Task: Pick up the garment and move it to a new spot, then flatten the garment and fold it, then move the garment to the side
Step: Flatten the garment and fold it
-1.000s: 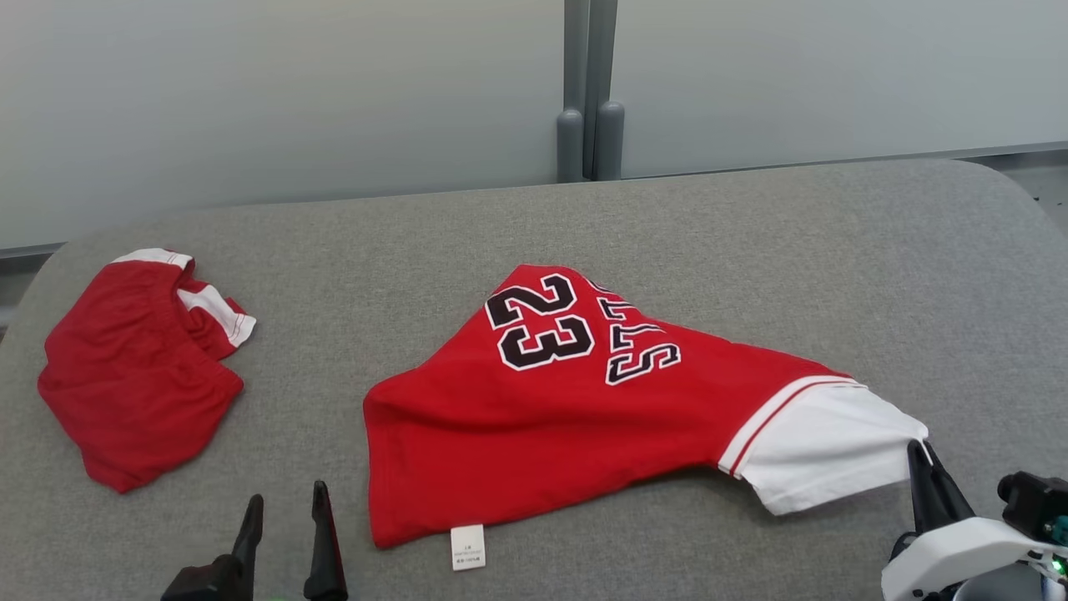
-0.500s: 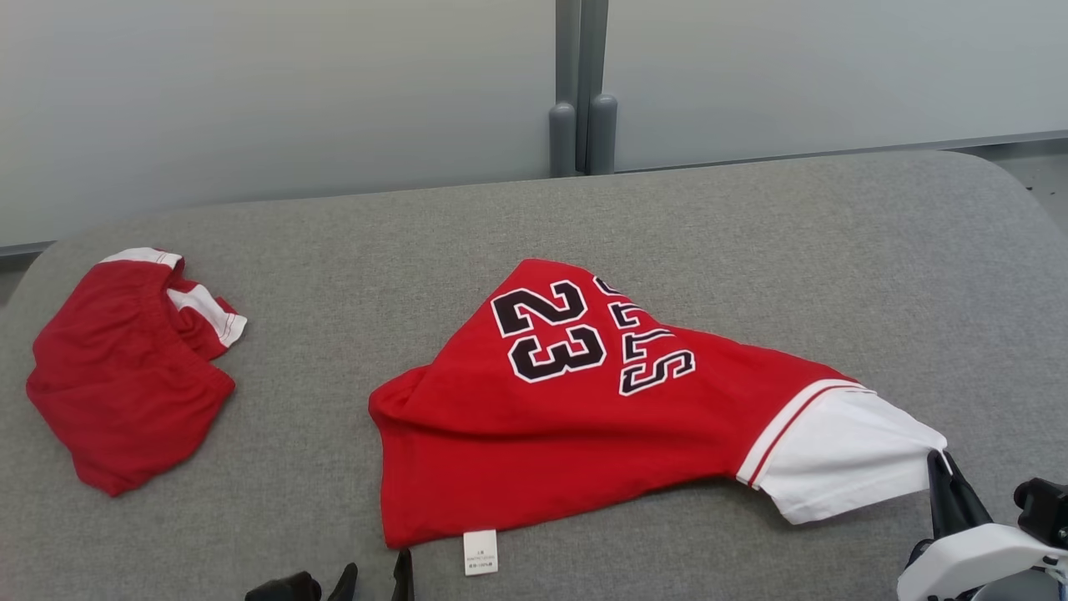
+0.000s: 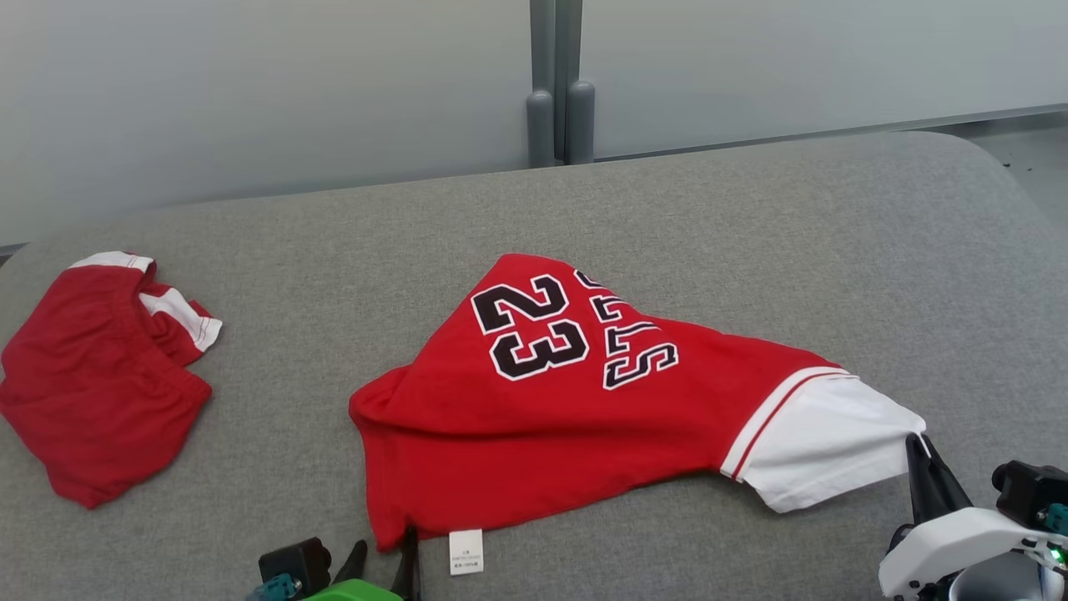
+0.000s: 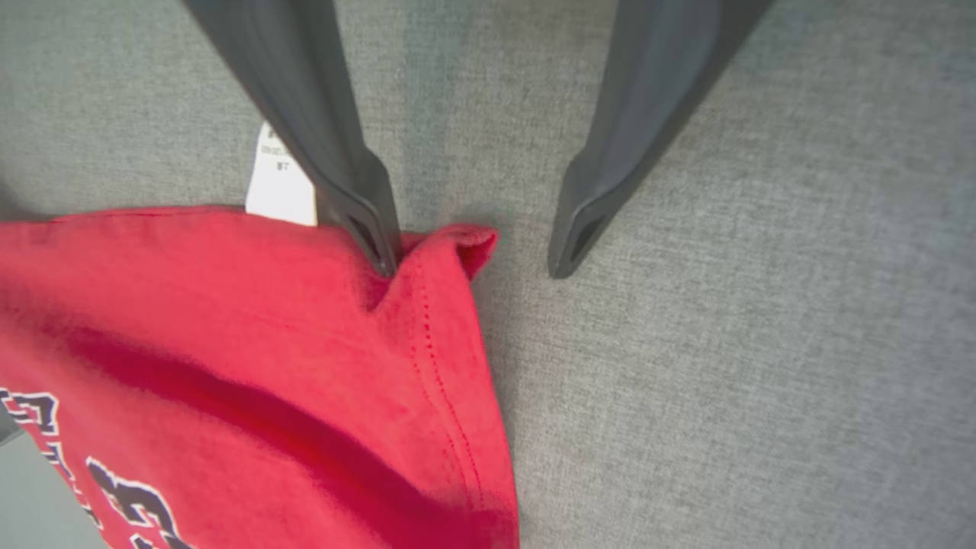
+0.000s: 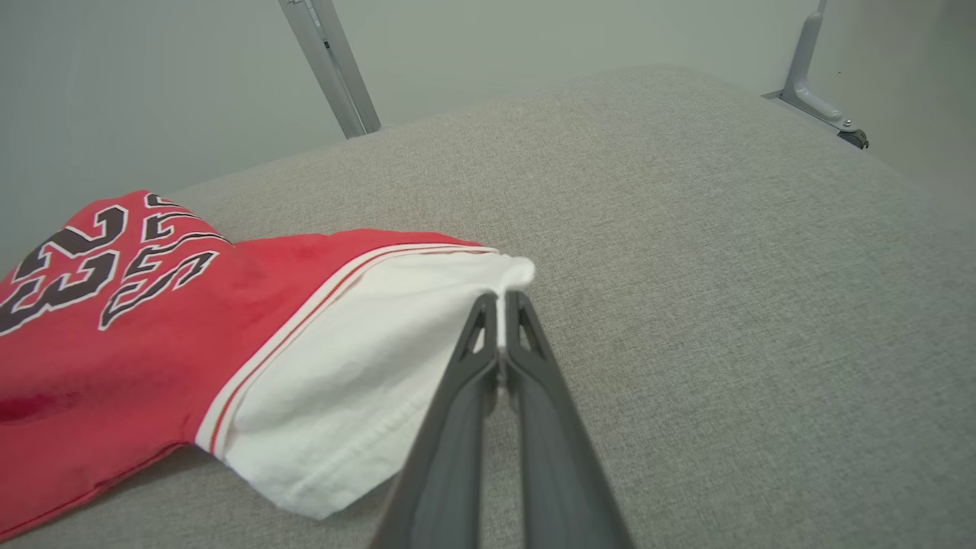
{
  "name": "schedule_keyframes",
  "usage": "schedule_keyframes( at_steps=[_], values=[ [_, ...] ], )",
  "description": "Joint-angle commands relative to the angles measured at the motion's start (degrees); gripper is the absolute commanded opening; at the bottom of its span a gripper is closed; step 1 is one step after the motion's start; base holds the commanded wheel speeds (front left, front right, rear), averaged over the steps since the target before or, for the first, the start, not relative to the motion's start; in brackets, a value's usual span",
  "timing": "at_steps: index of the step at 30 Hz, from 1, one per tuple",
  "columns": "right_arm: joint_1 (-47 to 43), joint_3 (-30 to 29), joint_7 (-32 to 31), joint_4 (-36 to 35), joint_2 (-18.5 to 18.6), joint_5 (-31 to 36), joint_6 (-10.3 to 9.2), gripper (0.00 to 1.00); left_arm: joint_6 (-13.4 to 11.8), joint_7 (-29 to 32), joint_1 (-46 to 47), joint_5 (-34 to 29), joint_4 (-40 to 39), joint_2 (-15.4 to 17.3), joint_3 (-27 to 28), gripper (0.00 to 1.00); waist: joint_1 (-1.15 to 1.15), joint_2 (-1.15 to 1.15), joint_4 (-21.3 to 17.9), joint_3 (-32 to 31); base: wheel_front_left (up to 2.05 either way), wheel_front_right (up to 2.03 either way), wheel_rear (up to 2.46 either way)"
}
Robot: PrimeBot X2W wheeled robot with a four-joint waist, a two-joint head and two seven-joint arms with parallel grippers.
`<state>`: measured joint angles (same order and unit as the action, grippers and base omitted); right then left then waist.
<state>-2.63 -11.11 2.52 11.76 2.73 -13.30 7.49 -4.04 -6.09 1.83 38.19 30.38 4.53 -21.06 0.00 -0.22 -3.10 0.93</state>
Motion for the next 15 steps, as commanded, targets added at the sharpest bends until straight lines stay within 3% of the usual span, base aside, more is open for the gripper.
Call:
schedule_keyframes(
  at_steps=[1,2,3,5,7,15],
  values=[
    [0.53,0.05,-0.05,0.10,0.20,0.09,0.00,0.00,0.55,-0.27,1.04,0.11,0.97,-0.08,-0.28,0.90,0.00,0.22,-0.18,0.14,0.00,0.00,0.00],
    [0.54,0.11,-0.09,0.12,0.20,0.07,0.00,0.00,0.70,-0.48,1.36,0.11,1.54,-0.18,-0.47,0.74,0.00,0.22,-0.25,0.18,0.00,0.00,0.00],
    [0.59,0.16,-0.13,0.14,0.20,0.05,0.00,0.00,1.13,-0.55,1.63,0.20,2.16,-0.28,-0.68,0.50,0.00,0.22,-0.31,0.22,0.00,0.00,0.00],
    [0.74,0.29,-0.21,0.13,0.20,-0.06,0.00,0.00,1.78,-0.45,2.16,0.28,3.29,-0.45,-1.33,0.29,0.00,0.22,-0.40,0.29,0.00,0.00,0.00],
    [0.71,0.38,-0.11,-0.03,0.20,-0.19,0.00,0.00,2.54,-0.36,2.44,0.42,4.15,-0.65,-1.91,0.01,0.00,0.22,-0.42,0.31,0.00,0.00,0.00],
    [1.72,0.11,0.99,-1.00,0.21,-0.71,0.00,0.00,4.07,-3.65,3.59,1.78,2.02,-0.68,-1.15,0.00,0.00,0.22,0.16,-0.11,0.00,0.00,0.00]
  ],
)
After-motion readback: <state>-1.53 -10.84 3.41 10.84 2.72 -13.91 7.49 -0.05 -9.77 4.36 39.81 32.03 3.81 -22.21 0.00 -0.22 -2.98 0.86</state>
